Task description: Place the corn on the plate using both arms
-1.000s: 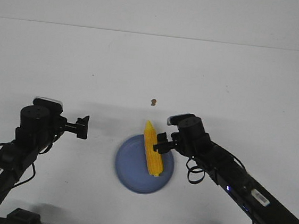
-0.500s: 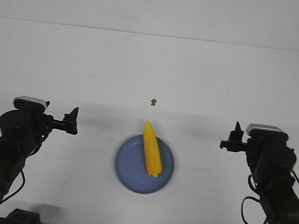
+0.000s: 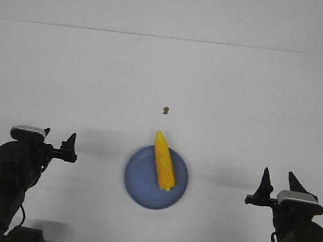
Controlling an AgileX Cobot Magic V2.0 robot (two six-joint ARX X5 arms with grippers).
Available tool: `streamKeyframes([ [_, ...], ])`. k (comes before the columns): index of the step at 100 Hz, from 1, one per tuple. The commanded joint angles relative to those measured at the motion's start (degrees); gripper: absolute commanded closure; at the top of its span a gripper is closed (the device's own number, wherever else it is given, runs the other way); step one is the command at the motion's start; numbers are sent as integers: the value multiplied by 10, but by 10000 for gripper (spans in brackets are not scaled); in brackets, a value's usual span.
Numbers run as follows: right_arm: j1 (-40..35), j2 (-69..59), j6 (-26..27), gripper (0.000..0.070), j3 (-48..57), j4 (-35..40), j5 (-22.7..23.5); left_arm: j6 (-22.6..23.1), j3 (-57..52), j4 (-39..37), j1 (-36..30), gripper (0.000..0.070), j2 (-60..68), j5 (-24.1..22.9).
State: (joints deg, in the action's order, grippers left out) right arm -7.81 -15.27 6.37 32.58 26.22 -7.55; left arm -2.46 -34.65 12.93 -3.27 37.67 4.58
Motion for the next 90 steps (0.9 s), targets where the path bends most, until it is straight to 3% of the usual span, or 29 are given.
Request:
streamKeyframes([
  [1,0,2,-7,285,3,-5,-1,1,4,-6,-1,414,-12,0],
  [9,0,2,-17,379,3,-5,0,2,10,-6,-1,578,-29,0],
  [13,0,2,-18,504,3,-5,0,3,10,-6,-1,695,-38,0],
  [18,0,2,-19,700,3,-5,0,3,10,-8,-1,692,-47,0],
  [90,0,2,-23,692,4,-4,-4,-1,10,-26,-1,688,-118,0],
])
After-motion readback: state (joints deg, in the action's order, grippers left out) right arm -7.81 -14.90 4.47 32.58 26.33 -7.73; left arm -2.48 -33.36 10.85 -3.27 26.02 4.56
